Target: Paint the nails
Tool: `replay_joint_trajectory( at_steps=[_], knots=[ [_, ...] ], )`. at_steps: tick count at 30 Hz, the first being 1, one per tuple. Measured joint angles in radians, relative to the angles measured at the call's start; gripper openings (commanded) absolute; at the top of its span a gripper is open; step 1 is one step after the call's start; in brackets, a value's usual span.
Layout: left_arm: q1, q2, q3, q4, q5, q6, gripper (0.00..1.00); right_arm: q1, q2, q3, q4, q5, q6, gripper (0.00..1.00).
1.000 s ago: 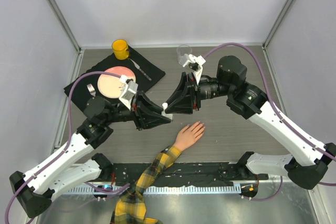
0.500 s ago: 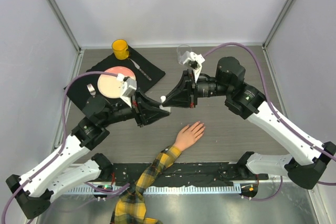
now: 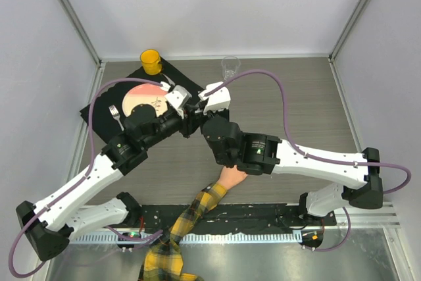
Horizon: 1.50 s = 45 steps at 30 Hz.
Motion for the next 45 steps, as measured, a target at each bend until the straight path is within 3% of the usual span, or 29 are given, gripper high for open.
replay_joint_trajectory(
  at_steps=[1, 2, 5, 10, 16, 22, 27, 35, 45],
  knots=[
    [0.000, 0.005, -0.005, 0.001, 0.003, 0.005, 0.00, 0.000, 0.007, 0.000, -0.011, 0.018, 0.005, 0.23],
    [0.000, 0.003, -0.010, 0.003, 0.009, 0.008, 0.00, 0.003, 0.008, 0.000, -0.017, 0.023, 0.007, 0.37],
    [0.002, -0.018, -0.012, -0.002, 0.028, 0.013, 0.00, 0.012, -0.011, -0.001, -0.017, -0.004, 0.003, 0.55],
    [0.019, -0.060, -0.026, -0.043, 0.078, 0.002, 0.00, 0.016, -0.124, -0.063, -0.031, -0.177, 0.002, 0.65],
    [0.016, -0.138, -0.027, -0.122, 0.223, -0.006, 0.00, -0.104, -0.271, -0.105, -0.099, -0.662, 0.011, 0.64],
    [0.018, -0.208, -0.045, -0.129, 0.458, -0.060, 0.00, -0.377, -0.340, -0.141, -0.124, -1.301, 0.007, 0.56],
    [0.016, -0.206, -0.053, -0.047, 0.611, -0.166, 0.00, -0.440, -0.339, -0.143, -0.105, -1.619, 0.011, 0.51],
    [0.016, -0.216, -0.072, 0.111, 0.684, -0.288, 0.00, -0.484, -0.328, -0.172, 0.067, -1.878, 0.111, 0.44],
    [0.016, -0.210, -0.088, 0.179, 0.699, -0.332, 0.00, -0.484, -0.270, -0.210, 0.249, -1.955, 0.224, 0.36]
  ],
)
